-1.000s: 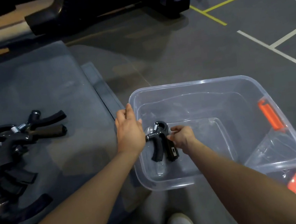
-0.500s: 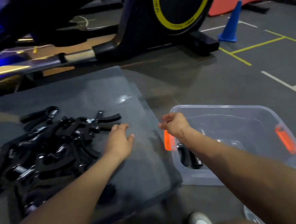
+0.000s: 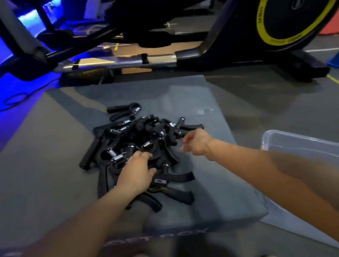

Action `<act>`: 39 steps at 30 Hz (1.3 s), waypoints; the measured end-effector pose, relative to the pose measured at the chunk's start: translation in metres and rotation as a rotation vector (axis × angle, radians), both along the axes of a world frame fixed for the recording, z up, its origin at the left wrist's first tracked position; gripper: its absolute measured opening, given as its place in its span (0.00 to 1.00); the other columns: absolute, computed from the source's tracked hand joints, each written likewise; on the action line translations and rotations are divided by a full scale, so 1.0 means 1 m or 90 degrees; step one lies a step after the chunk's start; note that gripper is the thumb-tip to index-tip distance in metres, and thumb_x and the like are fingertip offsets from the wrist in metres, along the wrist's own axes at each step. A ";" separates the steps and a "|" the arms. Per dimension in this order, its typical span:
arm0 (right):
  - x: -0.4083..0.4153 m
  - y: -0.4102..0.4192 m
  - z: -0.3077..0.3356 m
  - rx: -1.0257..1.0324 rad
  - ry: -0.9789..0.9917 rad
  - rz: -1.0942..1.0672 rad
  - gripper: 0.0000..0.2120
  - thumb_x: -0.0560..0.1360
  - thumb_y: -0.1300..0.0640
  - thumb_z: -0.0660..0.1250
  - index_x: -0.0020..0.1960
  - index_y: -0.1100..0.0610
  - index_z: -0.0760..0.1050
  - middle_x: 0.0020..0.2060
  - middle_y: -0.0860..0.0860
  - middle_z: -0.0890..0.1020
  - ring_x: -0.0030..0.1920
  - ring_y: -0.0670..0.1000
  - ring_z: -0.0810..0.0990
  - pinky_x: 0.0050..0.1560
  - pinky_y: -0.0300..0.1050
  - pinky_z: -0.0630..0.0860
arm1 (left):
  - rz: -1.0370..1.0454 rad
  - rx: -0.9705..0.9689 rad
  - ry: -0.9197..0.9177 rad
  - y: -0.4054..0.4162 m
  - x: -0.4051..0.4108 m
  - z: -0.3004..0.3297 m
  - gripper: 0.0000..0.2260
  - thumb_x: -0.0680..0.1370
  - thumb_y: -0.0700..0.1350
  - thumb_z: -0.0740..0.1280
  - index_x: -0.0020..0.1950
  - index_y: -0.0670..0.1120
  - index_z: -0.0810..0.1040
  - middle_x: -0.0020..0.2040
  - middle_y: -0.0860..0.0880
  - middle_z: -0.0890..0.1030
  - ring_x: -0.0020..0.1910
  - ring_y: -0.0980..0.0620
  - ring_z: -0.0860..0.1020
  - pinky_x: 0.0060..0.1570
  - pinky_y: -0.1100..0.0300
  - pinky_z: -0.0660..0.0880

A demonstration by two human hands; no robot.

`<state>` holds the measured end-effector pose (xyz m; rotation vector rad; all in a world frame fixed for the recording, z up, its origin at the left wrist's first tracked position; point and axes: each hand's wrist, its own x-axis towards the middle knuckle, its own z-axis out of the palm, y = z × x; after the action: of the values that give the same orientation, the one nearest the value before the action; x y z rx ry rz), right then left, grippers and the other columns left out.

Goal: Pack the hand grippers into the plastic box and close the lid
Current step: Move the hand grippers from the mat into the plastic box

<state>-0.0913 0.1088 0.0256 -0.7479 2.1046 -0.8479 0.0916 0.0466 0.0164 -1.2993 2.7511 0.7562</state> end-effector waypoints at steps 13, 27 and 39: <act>0.010 0.027 -0.061 0.190 0.089 0.119 0.10 0.75 0.57 0.68 0.36 0.55 0.73 0.39 0.55 0.76 0.40 0.52 0.75 0.36 0.36 0.70 | -0.025 0.023 -0.036 -0.008 0.000 -0.020 0.21 0.78 0.46 0.64 0.71 0.47 0.67 0.68 0.47 0.68 0.69 0.47 0.66 0.68 0.53 0.66; -0.031 0.053 -0.020 0.052 0.121 0.006 0.06 0.71 0.63 0.71 0.46 0.65 0.82 0.38 0.57 0.79 0.41 0.53 0.78 0.56 0.54 0.79 | -0.002 0.072 -0.013 0.020 -0.065 0.003 0.17 0.77 0.47 0.65 0.64 0.44 0.73 0.64 0.44 0.73 0.64 0.44 0.72 0.65 0.51 0.70; -0.060 0.101 0.045 -0.225 0.106 -0.103 0.11 0.67 0.65 0.75 0.50 0.64 0.82 0.38 0.51 0.80 0.37 0.46 0.77 0.43 0.34 0.74 | 0.387 0.542 0.371 0.047 -0.158 0.034 0.18 0.73 0.49 0.72 0.58 0.42 0.75 0.39 0.46 0.77 0.31 0.52 0.75 0.34 0.62 0.77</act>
<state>-0.1511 0.2103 0.0711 -0.8611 2.2112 -1.3085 -0.0668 0.0939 0.0502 -1.8178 1.7659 2.3032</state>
